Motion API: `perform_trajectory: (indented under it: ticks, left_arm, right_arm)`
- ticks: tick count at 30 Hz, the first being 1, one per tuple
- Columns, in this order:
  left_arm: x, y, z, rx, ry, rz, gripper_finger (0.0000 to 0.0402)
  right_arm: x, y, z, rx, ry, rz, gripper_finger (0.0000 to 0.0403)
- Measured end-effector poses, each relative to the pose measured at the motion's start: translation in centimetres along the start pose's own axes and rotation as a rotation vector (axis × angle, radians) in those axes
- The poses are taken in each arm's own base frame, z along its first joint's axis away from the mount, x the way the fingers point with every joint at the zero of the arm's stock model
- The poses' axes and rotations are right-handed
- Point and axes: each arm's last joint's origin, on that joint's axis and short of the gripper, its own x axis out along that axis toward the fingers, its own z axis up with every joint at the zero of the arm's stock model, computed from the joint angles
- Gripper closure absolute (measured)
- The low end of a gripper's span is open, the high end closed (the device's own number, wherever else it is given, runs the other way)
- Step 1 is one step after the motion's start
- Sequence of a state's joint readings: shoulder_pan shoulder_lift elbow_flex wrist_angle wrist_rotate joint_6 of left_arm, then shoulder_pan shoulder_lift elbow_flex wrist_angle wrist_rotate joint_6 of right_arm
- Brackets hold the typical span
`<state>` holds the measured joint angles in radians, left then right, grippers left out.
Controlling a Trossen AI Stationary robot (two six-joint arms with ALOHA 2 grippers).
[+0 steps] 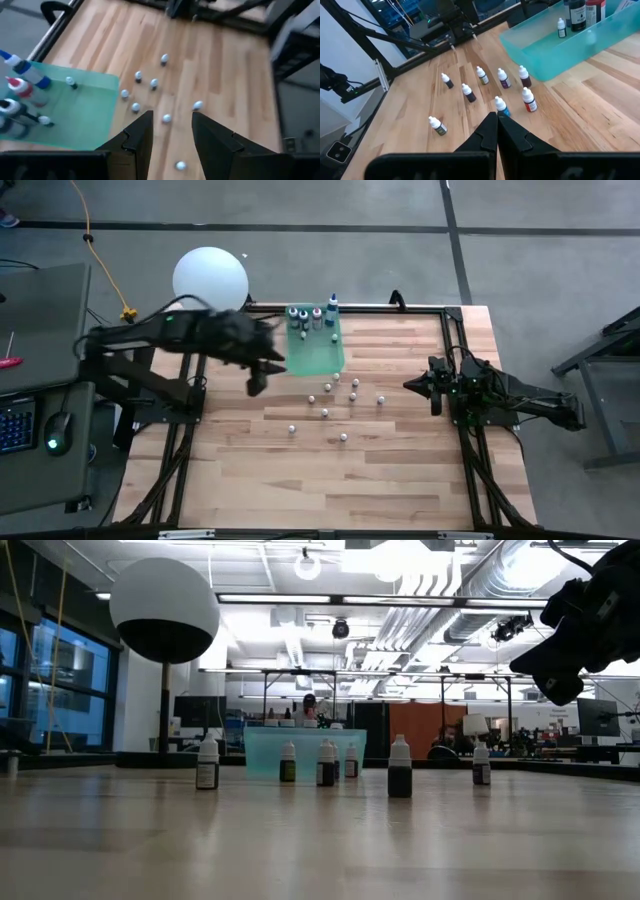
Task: Pick & Place food coloring
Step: Put the small green food coloring bottle into the blue bin
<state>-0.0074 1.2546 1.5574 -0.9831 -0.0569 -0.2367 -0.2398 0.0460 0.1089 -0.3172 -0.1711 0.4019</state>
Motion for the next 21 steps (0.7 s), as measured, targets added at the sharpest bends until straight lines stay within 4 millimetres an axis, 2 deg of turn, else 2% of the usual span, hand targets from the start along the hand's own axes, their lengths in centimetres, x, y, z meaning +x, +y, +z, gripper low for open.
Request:
perform_trajectory:
  ticks: [3, 6, 10, 16, 21]
  left_arm:
    - [-0.8, 0.6, -2.7, -0.045, -0.074, -0.03, 0.0268]
    - [-0.3, 1.2, -5.6, -0.108, -0.082, -0.081, 0.0268]
    - [2.4, 1.3, -9.1, -0.141, -0.028, -0.179, 0.0268]
    - [6.8, -0.4, -15.0, -0.058, 0.152, -0.23, 0.0268]
    - [9.1, -2.2, -18.7, 0.036, 0.081, -0.269, 0.0268]
  right_arm:
    - [0.0, 0.0, 0.0, -0.001, 0.0, 0.0, 0.0402]
    - [0.0, 0.0, 0.0, 0.0, 0.0, 0.0, 0.0402]
    - [0.0, 0.0, 0.0, 0.0, 0.0, 0.0, 0.0402]
    - [0.0, 0.0, 0.0, -0.001, 0.0, 0.0, 0.0402]
    - [0.0, 0.0, 0.0, -0.001, 0.0, 0.0, 0.0402]
